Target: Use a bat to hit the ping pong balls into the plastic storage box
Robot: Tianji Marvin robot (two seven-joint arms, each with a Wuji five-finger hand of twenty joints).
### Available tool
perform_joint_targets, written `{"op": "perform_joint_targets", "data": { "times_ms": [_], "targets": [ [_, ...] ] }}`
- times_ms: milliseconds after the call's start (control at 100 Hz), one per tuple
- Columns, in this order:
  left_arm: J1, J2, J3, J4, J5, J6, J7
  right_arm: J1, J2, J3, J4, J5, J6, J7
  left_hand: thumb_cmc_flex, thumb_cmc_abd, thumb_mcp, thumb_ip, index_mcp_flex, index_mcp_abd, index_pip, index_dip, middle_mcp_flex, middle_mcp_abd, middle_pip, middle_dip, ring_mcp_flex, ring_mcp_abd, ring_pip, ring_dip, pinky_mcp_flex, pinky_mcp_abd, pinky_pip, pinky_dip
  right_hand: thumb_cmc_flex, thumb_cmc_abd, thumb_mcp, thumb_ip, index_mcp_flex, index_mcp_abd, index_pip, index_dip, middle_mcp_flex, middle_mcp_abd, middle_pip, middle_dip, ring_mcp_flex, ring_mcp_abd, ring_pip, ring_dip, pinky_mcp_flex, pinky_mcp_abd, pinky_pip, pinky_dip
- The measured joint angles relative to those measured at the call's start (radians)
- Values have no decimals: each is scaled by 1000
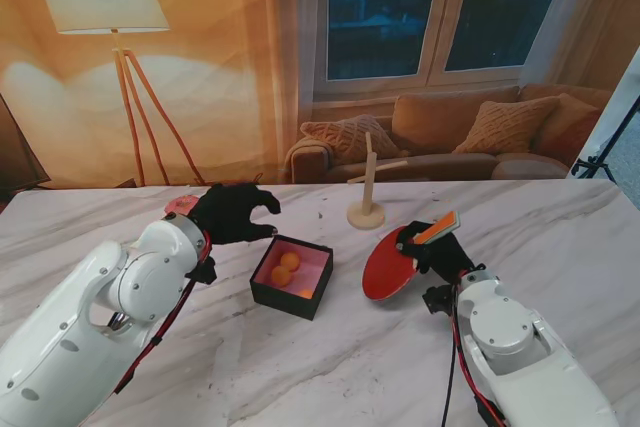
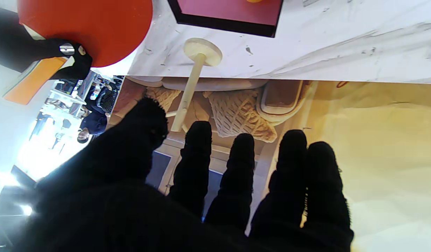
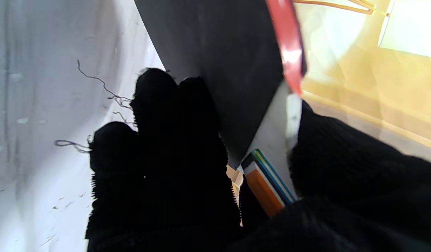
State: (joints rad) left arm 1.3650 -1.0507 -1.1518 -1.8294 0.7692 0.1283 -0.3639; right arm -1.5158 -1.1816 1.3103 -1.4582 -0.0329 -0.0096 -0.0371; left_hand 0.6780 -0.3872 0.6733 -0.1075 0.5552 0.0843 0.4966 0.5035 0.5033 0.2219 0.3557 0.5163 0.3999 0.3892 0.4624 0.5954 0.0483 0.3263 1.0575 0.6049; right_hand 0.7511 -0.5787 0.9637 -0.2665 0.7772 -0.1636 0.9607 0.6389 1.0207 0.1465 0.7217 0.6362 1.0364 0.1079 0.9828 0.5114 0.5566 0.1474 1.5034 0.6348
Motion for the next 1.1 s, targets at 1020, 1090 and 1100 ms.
{"op": "perform_joint_targets", "data": {
  "times_ms": [1020,1090,1100],
  "targets": [
    [164,-11,-54,14,17,113,156,43,27,64,87,-79,33,82,11,0,-11,10,0,12,-23,0,0,0,-8,-10,0,0,-11,0,-12,-1,-16,9,-320,-239,213,91,-437,69,-300,-133,-380,-149,-85,-87,-192,-44,-117,0,-134,-1,-78,36],
    [167,-11,-55,14,19,117,156,43,25,72,90,-80,30,78,11,0,-11,10,0,12,-23,0,0,0,-8,-10,0,0,-11,0,-12,-1,-16,10,-321,-240,213,92,-450,75,-302,-135,-380,-152,-85,-87,-202,-44,-128,0,-139,1,-85,38],
    [167,-11,-55,14,19,117,156,43,25,73,91,-81,30,78,11,0,-11,10,0,12,-23,0,0,0,-8,-10,0,0,-11,0,-12,-1,-16,10,-321,-240,213,92,-451,75,-301,-135,-380,-152,-85,-87,-202,-44,-129,0,-139,1,-85,38]
  ]
}}
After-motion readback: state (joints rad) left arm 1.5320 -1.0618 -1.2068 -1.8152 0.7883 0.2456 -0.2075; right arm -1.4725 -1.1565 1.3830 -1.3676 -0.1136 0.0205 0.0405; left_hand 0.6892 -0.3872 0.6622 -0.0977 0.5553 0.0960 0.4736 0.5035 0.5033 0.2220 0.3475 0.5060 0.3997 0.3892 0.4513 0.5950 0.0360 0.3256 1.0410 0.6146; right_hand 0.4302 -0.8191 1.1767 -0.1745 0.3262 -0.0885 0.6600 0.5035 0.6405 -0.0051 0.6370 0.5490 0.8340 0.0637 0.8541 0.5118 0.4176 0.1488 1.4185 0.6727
